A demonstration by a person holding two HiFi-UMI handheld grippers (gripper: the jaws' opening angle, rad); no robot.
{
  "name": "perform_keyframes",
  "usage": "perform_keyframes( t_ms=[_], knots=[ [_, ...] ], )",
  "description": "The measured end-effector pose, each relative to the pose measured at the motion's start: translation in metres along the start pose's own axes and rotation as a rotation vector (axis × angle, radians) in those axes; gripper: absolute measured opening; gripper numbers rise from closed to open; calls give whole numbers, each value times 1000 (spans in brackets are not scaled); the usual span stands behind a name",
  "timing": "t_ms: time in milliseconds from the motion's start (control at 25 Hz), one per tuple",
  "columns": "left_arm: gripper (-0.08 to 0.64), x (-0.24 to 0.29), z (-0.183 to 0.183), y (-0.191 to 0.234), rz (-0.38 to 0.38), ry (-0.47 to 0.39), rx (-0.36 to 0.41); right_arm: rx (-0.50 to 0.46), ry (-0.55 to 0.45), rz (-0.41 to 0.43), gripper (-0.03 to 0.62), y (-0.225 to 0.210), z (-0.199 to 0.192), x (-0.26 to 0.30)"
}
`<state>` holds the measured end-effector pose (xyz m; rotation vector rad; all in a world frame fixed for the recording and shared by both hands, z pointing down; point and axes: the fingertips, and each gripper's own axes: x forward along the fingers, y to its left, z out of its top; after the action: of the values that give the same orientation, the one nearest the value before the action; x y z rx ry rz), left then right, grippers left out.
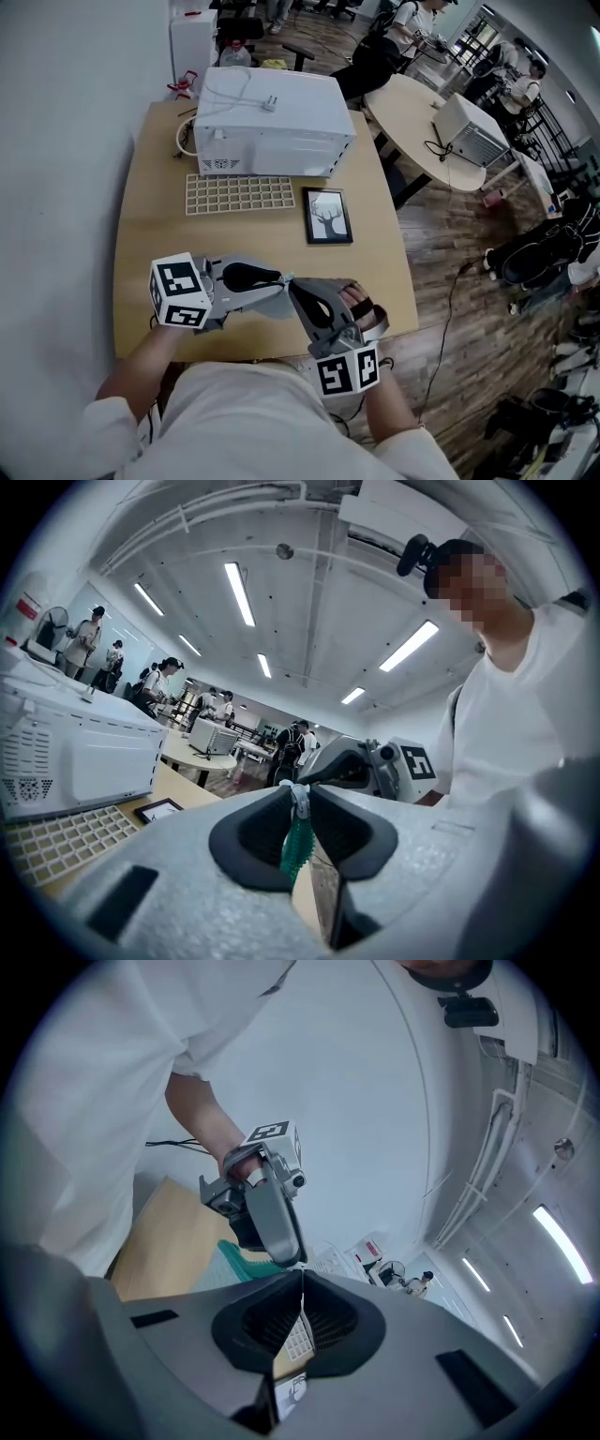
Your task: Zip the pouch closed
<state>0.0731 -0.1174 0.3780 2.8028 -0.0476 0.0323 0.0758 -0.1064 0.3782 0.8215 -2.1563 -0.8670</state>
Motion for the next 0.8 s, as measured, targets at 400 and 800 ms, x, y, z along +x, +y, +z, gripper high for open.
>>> perform_keyframes(
  t_ms=[400,800],
  knots=[
    [95,-7,-3,1,60,42,69,-92,38,11,9,6,4,3],
    [80,-6,-6,-3,26,27,7,-164,45,52,9,16,6,3]
  ],
)
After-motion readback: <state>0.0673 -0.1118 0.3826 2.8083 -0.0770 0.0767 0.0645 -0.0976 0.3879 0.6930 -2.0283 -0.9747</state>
